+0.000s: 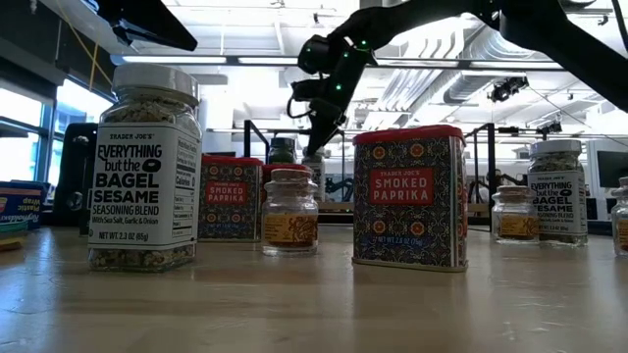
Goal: Shelf spices
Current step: Put the bottom right white seasoning bottle on the shelf
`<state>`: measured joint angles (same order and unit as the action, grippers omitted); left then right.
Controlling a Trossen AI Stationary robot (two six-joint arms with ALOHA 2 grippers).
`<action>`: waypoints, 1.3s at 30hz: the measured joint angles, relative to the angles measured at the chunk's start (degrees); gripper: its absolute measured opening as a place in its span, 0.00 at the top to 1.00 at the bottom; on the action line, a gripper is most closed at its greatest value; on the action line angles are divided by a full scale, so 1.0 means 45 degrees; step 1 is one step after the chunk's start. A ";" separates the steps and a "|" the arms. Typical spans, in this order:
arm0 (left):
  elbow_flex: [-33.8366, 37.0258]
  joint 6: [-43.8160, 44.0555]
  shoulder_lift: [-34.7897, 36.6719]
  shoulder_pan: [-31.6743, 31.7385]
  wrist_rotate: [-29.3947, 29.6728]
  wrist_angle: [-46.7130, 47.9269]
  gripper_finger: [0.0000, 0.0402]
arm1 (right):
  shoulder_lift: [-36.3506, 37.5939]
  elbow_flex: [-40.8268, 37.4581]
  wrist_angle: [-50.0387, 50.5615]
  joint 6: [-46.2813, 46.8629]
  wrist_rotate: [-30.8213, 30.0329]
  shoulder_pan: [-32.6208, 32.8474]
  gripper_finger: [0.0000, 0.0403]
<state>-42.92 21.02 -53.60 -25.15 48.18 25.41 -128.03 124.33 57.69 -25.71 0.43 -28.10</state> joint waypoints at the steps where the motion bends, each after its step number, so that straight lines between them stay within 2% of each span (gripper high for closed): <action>1: 0.0000 0.0000 0.0000 0.0000 0.0000 -0.0005 0.99 | 0.0000 0.0024 -0.0020 0.0000 0.0003 0.0022 0.29; 7: 0.0000 0.0000 0.0000 0.0000 -0.0005 -0.0005 0.99 | 0.0076 0.0030 0.0005 -0.0058 -0.0179 0.0142 0.29; 16: 0.0000 0.0000 -0.0005 0.0000 -0.0010 -0.0010 0.99 | 0.1029 0.0030 0.0070 -0.0324 -0.0418 0.0267 0.28; 19: 0.0000 0.0000 -0.0005 0.0000 -0.0010 -0.0004 0.99 | 0.1348 0.0039 0.0301 0.0116 0.0333 0.0296 0.31; 22: 0.0000 0.0005 -0.0005 -0.0010 -0.0074 0.0014 0.99 | 0.1472 0.0045 0.1563 0.0328 0.1495 0.0489 0.39; 25: 0.0000 0.0030 -0.0005 -0.0010 -0.0352 0.0008 0.99 | 0.1472 -0.0096 0.2932 0.0277 0.1973 0.0928 0.52; 29: 0.0000 0.0192 -0.0054 -0.0010 -0.0409 0.0073 0.99 | 0.1515 -0.1393 0.2693 0.0264 0.2001 0.1512 0.74; 33: -0.0005 0.0214 -0.0101 -0.0088 -0.0490 0.0148 0.99 | 0.1694 -0.3250 0.0957 0.0470 0.1981 0.1710 0.94; 35: -0.0005 0.0206 -0.0137 -0.0134 -0.0486 0.0095 0.99 | 0.1761 -0.4145 -0.0127 0.0896 0.1926 0.1687 0.98; 39: -0.0005 0.0209 -0.0141 -0.0131 -0.0486 0.0175 0.99 | 0.1999 -0.5729 -0.2576 0.1593 0.1052 0.1571 0.96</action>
<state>-42.94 21.96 -54.24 -25.74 46.00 26.20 -119.03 98.55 46.10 -18.54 5.16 -21.03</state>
